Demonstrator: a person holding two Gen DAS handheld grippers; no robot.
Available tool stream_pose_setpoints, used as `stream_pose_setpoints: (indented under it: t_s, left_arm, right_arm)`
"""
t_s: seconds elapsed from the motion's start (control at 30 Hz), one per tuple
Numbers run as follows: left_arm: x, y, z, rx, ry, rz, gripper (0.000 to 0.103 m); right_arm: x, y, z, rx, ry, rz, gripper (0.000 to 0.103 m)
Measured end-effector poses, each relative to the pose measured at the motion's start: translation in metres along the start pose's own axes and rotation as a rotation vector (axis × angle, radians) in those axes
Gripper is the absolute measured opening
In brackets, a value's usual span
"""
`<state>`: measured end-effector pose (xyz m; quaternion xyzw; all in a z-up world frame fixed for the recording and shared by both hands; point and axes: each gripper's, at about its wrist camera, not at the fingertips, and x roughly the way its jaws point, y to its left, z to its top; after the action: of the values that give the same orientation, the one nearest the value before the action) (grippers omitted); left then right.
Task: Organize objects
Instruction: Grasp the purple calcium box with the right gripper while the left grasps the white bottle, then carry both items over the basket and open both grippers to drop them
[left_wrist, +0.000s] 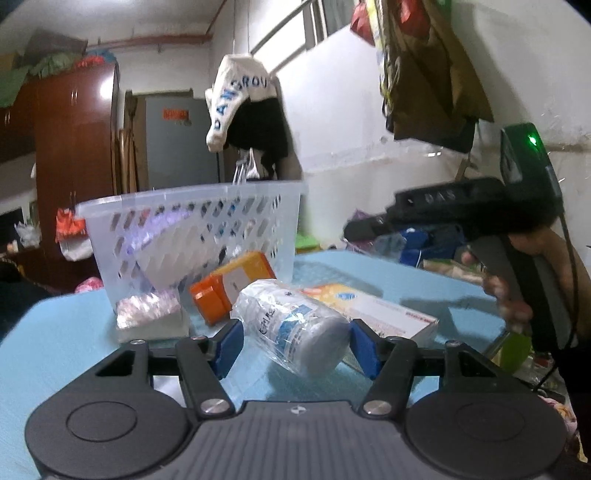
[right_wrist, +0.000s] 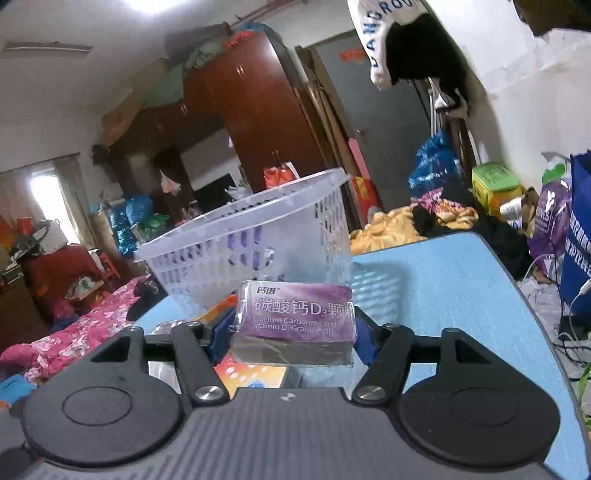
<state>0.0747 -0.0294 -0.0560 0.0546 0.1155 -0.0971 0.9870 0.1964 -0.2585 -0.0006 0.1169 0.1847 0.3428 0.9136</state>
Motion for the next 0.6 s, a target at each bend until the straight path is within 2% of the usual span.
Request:
stream_pose_setpoints:
  t_s: [0.23,0.33,0.47,0.53,0.6]
  left_arm:
    - [-0.011,0.016,0.010,-0.032,-0.054,0.013,0.066]
    - [-0.019,0.031,0.030,-0.054,-0.098,-0.006,0.066]
    - [-0.021,0.061,0.080,-0.063,-0.157,0.018,0.066]
    - [-0.014,0.076,0.109,-0.072,-0.162,0.039,0.066]
    - [0.003,0.093,0.140,-0.084,-0.146,0.051,0.066]
  right_arm:
    - [0.004,0.013,0.006,-0.047,-0.001,0.049,0.067]
    - [-0.004,0.030,0.023,-0.107,-0.050,0.054,0.067]
    - [0.001,0.057,0.062,-0.232,-0.122,0.045,0.067]
    - [0.012,0.070,0.082,-0.301,-0.156,0.018,0.067]
    - [0.033,0.076,0.104,-0.326,-0.140,-0.006,0.067]
